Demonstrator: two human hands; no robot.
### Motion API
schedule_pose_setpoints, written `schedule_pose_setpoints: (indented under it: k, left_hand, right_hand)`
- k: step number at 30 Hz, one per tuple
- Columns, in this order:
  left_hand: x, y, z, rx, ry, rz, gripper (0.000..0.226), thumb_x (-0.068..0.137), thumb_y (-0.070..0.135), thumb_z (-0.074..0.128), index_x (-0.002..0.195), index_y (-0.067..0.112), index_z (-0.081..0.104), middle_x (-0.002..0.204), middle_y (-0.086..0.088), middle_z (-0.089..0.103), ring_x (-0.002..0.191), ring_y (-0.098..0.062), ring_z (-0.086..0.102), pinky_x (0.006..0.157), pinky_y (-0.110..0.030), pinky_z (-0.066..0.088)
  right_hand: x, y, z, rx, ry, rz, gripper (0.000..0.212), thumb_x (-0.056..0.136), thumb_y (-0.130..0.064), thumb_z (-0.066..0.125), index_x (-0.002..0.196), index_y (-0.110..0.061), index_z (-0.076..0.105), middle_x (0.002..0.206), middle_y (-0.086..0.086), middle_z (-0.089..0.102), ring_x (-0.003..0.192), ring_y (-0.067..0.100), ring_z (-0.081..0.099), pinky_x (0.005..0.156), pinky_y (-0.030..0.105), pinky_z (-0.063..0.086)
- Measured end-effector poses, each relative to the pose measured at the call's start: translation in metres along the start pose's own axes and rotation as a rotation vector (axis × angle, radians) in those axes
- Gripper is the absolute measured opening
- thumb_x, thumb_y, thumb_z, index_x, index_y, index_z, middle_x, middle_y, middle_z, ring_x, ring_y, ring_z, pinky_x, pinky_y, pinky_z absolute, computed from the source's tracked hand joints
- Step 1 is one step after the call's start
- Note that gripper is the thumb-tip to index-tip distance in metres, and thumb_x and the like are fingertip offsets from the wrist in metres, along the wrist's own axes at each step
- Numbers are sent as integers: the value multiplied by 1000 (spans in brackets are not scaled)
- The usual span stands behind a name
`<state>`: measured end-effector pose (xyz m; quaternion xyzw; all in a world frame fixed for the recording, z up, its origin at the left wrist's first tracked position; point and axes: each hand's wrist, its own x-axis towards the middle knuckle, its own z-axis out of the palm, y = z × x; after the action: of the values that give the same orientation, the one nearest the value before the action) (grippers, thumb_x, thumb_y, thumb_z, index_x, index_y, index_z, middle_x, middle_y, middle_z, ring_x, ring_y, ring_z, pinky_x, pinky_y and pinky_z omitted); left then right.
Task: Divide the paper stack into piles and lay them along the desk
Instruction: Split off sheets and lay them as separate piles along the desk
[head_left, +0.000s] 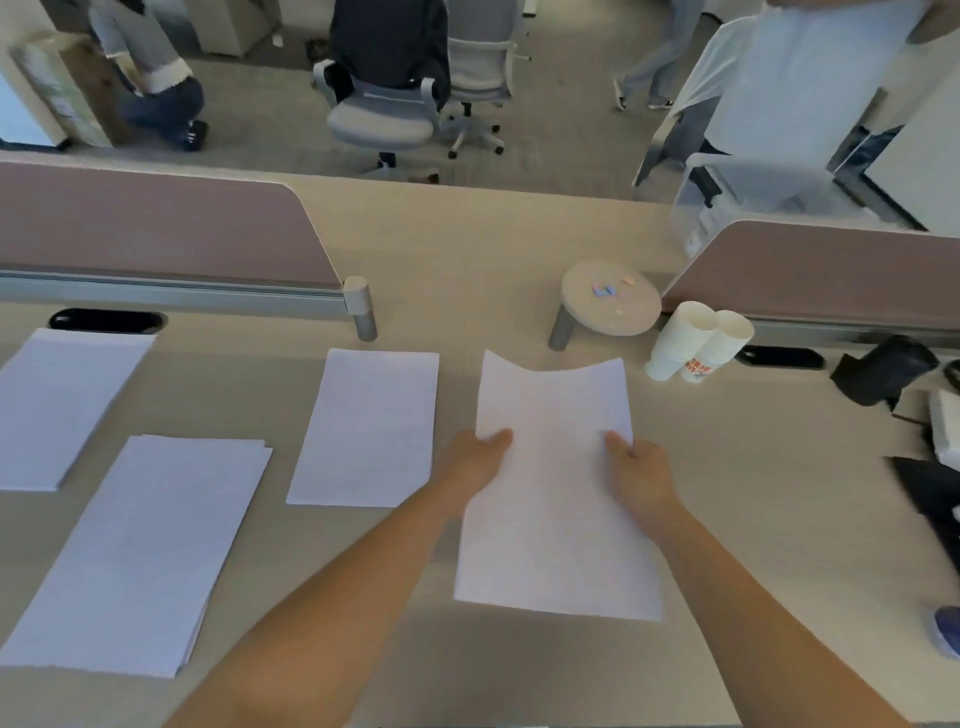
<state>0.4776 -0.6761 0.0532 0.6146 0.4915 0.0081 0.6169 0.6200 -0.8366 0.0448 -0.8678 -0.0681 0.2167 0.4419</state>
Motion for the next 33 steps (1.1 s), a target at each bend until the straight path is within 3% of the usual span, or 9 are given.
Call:
schedule_pose_setpoints:
  k: [4,7,11,18,24,29,33]
  left_hand:
    - [23,10,23,-34,8,-75,69,91,50,57,140,3,45,142,-10,50,127,-29,52,100,-32,42]
    - [40,16,36,-37,44,-81,55,99,43,45,138,4,47,138,-8,51,125,-28,52,95,-30,41]
    - [68,23,53,108,140,-67,46,104,30,30,139,2,40,147,-15,43,134,-31,43,108,-35,33]
    - [134,24,66,155,198,-130,43,105,25,29,137,-2,41,144,-20,45,132,-33,45,110,-38,34]
    - [173,14,64,179,171,-149,38,102,21,34,132,0,43,129,-20,54,119,-37,53,94,-37,43]
    - [188,14,62,217,130,-214,39,100,34,36,128,9,45,119,-6,55,106,-22,57,91,-33,47]
    - [190,16,61,301,109,-222,52,98,41,41,139,10,39,137,-8,51,120,-25,55,98,-36,48]
  right_hand:
    - [46,11,-8,-14,-68,-3,44,97,-34,54,58,-18,43,60,1,42,55,19,38,55,30,32]
    - [77,11,-7,31,-96,35,39,98,-32,55,62,-16,53,61,0,49,55,16,42,54,29,34]
    - [112,11,7,-8,-111,90,40,99,-33,53,66,-10,55,63,2,49,60,21,45,55,31,35]
    - [166,24,47,-94,-124,127,48,96,-45,49,105,-2,69,100,16,71,94,35,67,84,44,54]
    - [201,23,78,-237,-171,47,51,101,-39,42,134,-2,54,132,19,60,123,37,55,103,40,42]
    - [219,35,87,-341,-174,76,55,101,-45,38,136,-5,53,134,22,58,124,40,53,105,43,41]
    - [219,38,89,-343,-167,80,54,100,-46,38,133,-7,56,130,20,61,120,40,56,102,44,44]
